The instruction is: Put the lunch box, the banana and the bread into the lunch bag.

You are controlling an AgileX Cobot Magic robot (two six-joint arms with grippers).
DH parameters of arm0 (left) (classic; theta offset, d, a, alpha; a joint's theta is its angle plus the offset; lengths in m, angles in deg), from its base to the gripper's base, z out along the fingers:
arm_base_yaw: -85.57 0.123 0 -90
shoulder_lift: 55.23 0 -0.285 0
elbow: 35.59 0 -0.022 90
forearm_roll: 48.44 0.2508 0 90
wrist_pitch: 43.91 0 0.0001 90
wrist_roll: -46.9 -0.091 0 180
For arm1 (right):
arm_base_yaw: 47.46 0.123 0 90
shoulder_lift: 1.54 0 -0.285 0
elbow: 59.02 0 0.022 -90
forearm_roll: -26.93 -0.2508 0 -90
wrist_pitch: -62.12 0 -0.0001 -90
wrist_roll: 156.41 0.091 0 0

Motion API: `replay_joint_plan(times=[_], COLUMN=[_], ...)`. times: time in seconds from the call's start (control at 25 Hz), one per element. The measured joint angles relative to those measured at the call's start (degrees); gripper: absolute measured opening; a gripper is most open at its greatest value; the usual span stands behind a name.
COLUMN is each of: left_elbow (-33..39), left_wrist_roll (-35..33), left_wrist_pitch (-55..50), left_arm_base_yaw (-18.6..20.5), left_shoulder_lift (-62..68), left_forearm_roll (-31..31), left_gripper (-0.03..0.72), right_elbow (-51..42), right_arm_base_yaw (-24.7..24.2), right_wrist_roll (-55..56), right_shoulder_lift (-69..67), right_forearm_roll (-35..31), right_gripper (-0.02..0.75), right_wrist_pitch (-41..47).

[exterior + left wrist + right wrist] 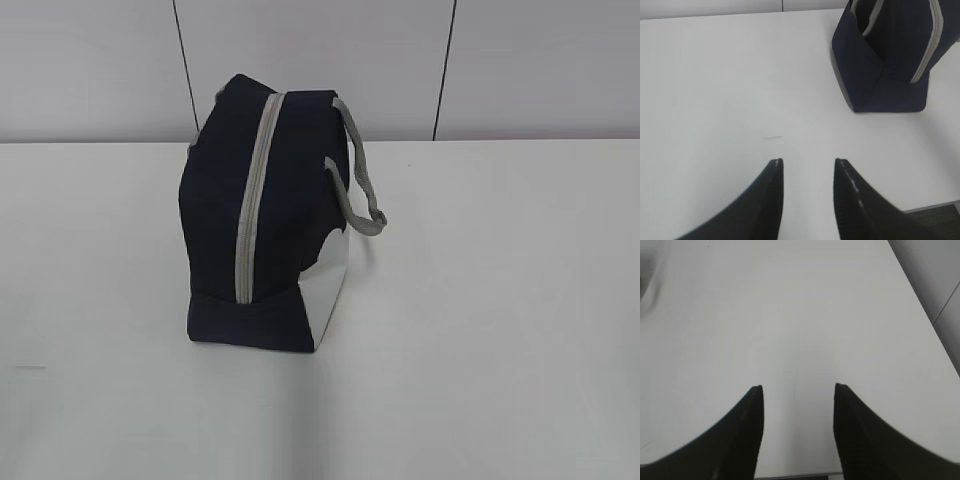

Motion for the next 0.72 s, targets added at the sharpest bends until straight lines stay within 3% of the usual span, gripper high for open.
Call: replay_joint_plan(times=[0.48,0.72], left_elbow=[0.00,0.00], left_wrist_roll=[0.00,0.00], left_wrist_pitch=[0.00,0.00], left_arm_base_yaw=[0.00,0.46], left_shoulder_lift=[0.00,0.00], left_forearm_roll=[0.00,0.00], left_gripper=[0.237,0.237], right_elbow=[0.00,0.00], right_arm_base_yaw=[0.00,0.00], right_wrist_roll=[0.00,-0.30], right_shoulder_lift=[0.00,0.00], right_forearm_roll=[0.08,-4.42], right_gripper=[0.365,0.365], right_wrist_pitch=[0.00,0.00])
